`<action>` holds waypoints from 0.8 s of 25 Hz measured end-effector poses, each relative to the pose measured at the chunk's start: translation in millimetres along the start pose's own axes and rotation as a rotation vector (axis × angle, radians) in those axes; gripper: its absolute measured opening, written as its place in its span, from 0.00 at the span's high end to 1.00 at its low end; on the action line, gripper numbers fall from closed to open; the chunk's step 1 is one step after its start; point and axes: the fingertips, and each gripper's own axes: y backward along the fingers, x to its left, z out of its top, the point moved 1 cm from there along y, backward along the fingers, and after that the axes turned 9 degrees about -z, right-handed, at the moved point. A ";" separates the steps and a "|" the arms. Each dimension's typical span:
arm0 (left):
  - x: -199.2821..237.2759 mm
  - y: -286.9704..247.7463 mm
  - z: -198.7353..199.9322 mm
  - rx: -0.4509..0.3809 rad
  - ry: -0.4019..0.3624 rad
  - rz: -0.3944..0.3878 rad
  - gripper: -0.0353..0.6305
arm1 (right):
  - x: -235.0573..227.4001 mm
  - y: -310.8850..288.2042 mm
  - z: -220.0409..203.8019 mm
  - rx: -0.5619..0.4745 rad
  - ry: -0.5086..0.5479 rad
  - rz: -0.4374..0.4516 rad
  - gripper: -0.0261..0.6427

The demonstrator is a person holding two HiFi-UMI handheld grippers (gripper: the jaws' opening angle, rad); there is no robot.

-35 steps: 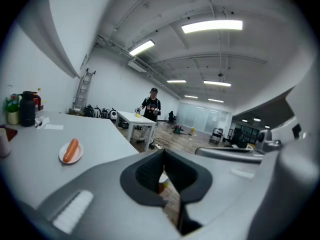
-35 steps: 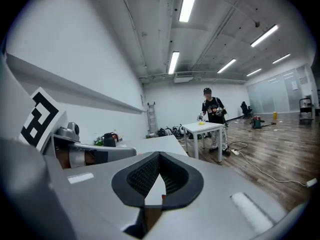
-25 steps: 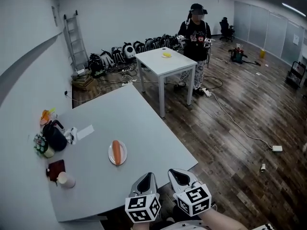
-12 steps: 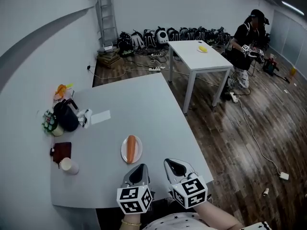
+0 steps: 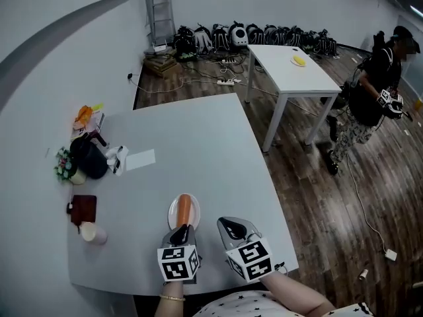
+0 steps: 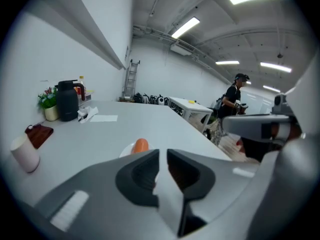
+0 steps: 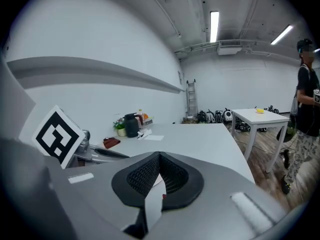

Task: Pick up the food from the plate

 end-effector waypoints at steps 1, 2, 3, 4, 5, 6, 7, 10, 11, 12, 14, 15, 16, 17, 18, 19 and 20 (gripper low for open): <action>8.9 -11.2 -2.0 0.033 -0.009 -0.001 0.81 | -0.9 -8.4 -1.8 0.012 0.002 0.004 0.96; 18.6 -22.8 -3.8 0.064 -0.017 0.002 0.73 | -1.9 -16.2 -3.8 0.022 0.003 0.009 0.96; 29.1 -34.5 -5.7 0.095 -0.024 0.012 0.69 | -3.0 -23.2 -5.7 0.033 0.004 0.012 0.96; 40.1 -46.3 -8.6 0.130 -0.032 0.028 0.66 | -4.1 -29.1 -7.5 0.043 0.004 0.016 0.96; 50.7 -58.2 -12.9 0.172 -0.040 0.043 0.64 | -5.1 -34.2 -9.3 0.053 0.004 0.020 0.96; 60.4 -69.8 -18.5 0.219 -0.045 0.054 0.61 | -6.0 -38.8 -11.0 0.062 0.004 0.022 0.96; 69.0 -80.6 -24.4 0.265 -0.046 0.061 0.60 | -6.8 -42.7 -12.5 0.070 0.003 0.023 0.96; 84.4 -106.1 -37.3 0.361 -0.043 0.063 0.58 | -9.5 -50.3 -17.3 0.091 -0.003 0.023 0.96; 86.2 -112.4 -39.9 0.382 -0.041 0.057 0.58 | -10.3 -51.8 -18.8 0.097 -0.004 0.022 0.96; 86.9 -117.5 -42.8 0.401 -0.036 0.051 0.58 | -11.1 -53.1 -19.8 0.102 -0.005 0.021 0.96; 86.9 -122.8 -47.2 0.423 -0.029 0.046 0.62 | -12.4 -54.7 -20.7 0.105 -0.007 0.021 0.96; 86.8 -123.0 -47.4 0.424 -0.027 0.049 0.62 | -13.0 -54.9 -21.1 0.103 -0.009 0.020 0.96; 87.1 -122.7 -47.3 0.422 -0.023 0.053 0.62 | -13.7 -55.0 -21.6 0.102 -0.011 0.017 0.96; 87.8 -122.6 -47.6 0.420 -0.017 0.054 0.62 | -14.4 -54.9 -22.3 0.102 -0.014 0.014 0.96; 88.7 -122.8 -47.8 0.418 -0.013 0.053 0.62 | -15.0 -54.7 -23.1 0.103 -0.016 0.011 0.96; 89.5 -123.0 -47.9 0.416 -0.010 0.053 0.62 | -15.3 -54.3 -23.9 0.106 -0.018 0.008 0.96; 90.2 -123.1 -48.0 0.414 -0.009 0.054 0.62 | -15.5 -53.5 -24.6 0.108 -0.019 0.005 0.96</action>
